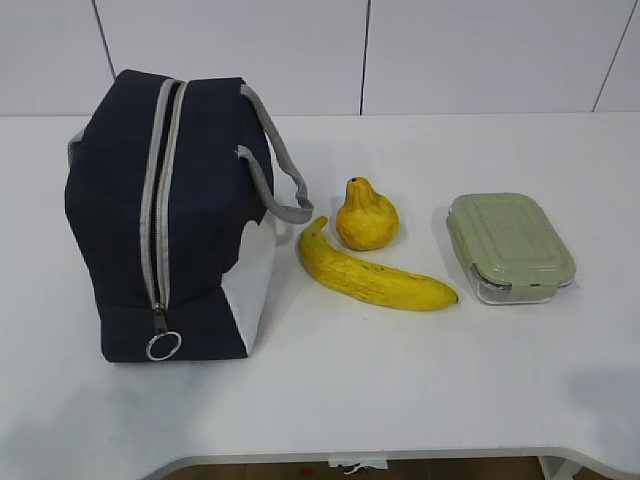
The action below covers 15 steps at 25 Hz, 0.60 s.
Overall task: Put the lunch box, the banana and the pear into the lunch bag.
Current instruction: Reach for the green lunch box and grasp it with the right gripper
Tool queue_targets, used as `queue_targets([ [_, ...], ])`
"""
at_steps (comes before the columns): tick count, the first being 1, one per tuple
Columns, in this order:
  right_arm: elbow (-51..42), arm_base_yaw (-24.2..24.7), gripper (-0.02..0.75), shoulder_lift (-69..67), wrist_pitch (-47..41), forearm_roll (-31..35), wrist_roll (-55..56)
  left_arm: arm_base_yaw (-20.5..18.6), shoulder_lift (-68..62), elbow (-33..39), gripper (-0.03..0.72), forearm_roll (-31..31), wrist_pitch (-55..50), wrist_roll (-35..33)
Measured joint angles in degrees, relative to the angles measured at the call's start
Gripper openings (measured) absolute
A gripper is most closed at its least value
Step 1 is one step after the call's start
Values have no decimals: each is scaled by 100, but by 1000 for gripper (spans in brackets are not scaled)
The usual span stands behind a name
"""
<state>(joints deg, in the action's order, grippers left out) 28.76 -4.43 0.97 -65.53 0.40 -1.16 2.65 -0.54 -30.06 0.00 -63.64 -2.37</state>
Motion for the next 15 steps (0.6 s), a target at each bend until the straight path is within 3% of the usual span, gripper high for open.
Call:
queue_targets([
  [15, 0, 0, 401, 0, 0, 0, 0, 0, 0, 0, 216, 0, 0, 0],
])
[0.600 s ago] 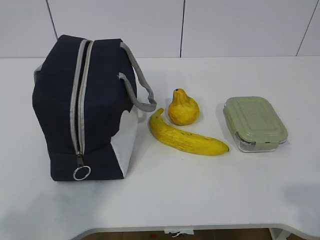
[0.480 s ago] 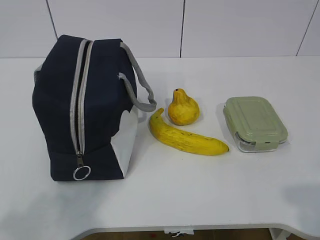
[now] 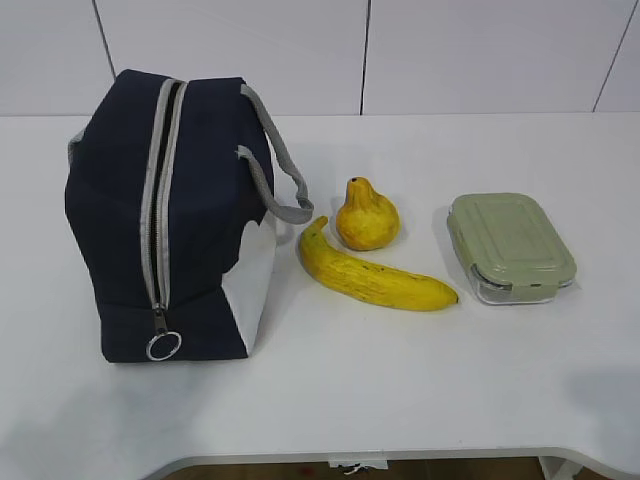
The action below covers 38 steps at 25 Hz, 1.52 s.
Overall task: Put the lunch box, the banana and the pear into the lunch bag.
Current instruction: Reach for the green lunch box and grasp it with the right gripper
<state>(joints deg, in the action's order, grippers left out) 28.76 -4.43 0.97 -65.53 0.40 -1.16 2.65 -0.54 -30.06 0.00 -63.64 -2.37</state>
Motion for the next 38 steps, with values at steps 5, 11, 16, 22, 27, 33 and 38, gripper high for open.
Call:
queue_targets([
  [5, 0, 0, 402, 0, 12, -144, 0, 0, 0, 0, 216, 0, 0, 0],
  [11, 32, 0, 402, -765, 69, -243, 31, 0, 0, 0, 216, 0, 0, 0],
  [16, 162, 0, 401, -1822, 167, -253, 364, 0, 0, 0, 216, 0, 0, 0],
  [22, 481, 0, 401, -3209, 720, -253, 887, 0, 0, 0, 216, 0, 0, 0],
  [27, 666, 0, 402, -4392, 1454, -253, 1015, 0, 0, 0, 216, 0, 0, 0],
  [33, 1061, 0, 402, -5734, 1954, -253, 1028, 0, 0, 0, 223, 0, 0, 0],
  [38, 1731, 197, 401, -6888, 2247, -253, 955, 0, 0, 0, 226, 0, 0, 0],
])
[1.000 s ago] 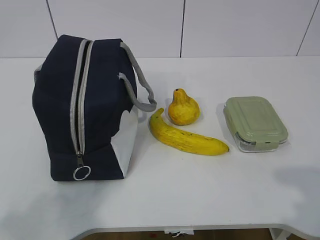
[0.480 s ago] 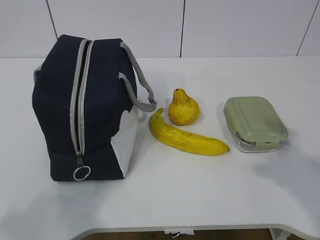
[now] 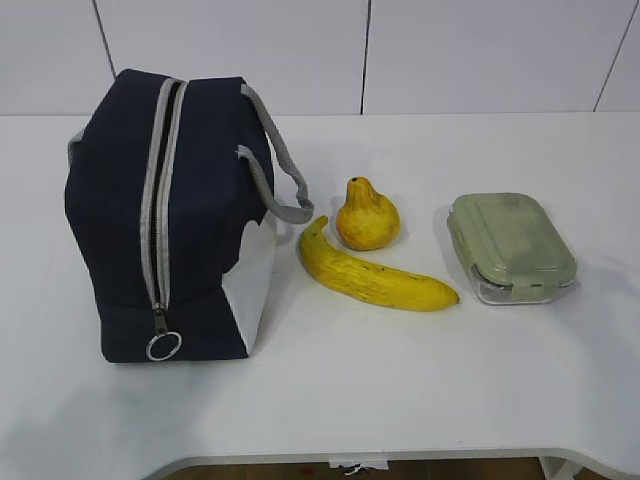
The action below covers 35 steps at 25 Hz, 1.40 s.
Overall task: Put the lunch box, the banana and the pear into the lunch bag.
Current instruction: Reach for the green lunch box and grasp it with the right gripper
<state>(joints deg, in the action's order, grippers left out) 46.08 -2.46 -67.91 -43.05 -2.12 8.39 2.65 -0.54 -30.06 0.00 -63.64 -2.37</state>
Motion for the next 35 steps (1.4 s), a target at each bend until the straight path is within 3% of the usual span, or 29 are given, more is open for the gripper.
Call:
queue_targets([
  [4, 477, 560, 401, -585, 31, 545, -726, 0, 0, 0, 232, 0, 0, 0],
  [9, 1037, 1474, 402, -1301, -658, 2675, -2899, 0, 0, 0, 238, 0, 0, 0],
  [15, 1533, 2373, 402, -2108, -1400, 4373, -4686, 0, 0, 0, 240, 0, 0, 0],
  [21, 2157, 2881, 401, -3184, -2448, 5212, -5568, 0, 0, 0, 240, 0, 0, 0],
  [28, 2975, 2934, 401, -4283, -2473, 5432, -5686, 0, -48, 0, 240, 0, 0, 0],
  [35, 3099, 2942, 401, -4439, -2475, 5453, -5686, 0, -336, 0, 240, 0, 0, 0],
])
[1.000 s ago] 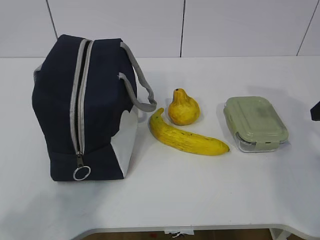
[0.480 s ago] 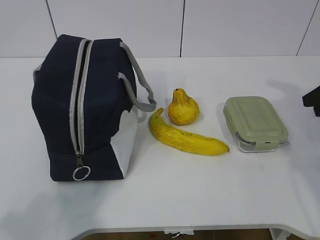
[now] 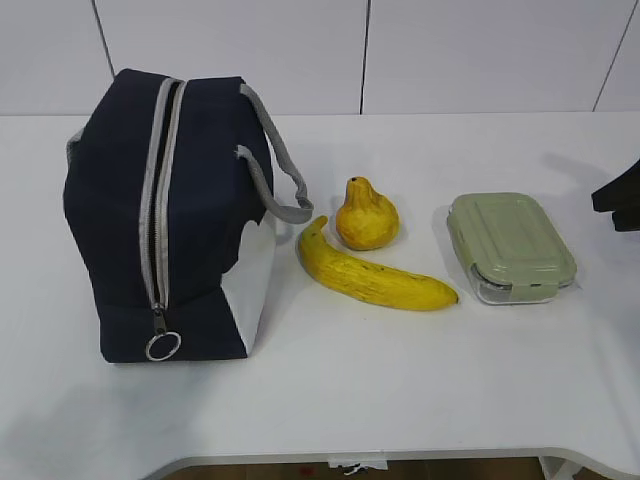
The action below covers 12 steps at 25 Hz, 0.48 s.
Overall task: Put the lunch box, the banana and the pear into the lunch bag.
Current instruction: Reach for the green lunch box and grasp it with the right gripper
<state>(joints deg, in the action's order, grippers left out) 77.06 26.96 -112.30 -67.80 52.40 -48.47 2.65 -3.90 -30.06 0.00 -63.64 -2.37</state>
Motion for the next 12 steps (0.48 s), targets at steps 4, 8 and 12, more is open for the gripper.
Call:
queue_targets([
  [4, 0, -24, 424, 0, -10, 0, 145, 0, -10, 0, 240, 0, 0, 0],
  [8, 0, -145, 561, -12, -10, 107, 207, 0, -10, 0, 240, 0, 0, 0],
  [12, 0, -278, 586, -206, -10, 177, 189, 0, -10, 0, 240, 0, 0, 0],
])
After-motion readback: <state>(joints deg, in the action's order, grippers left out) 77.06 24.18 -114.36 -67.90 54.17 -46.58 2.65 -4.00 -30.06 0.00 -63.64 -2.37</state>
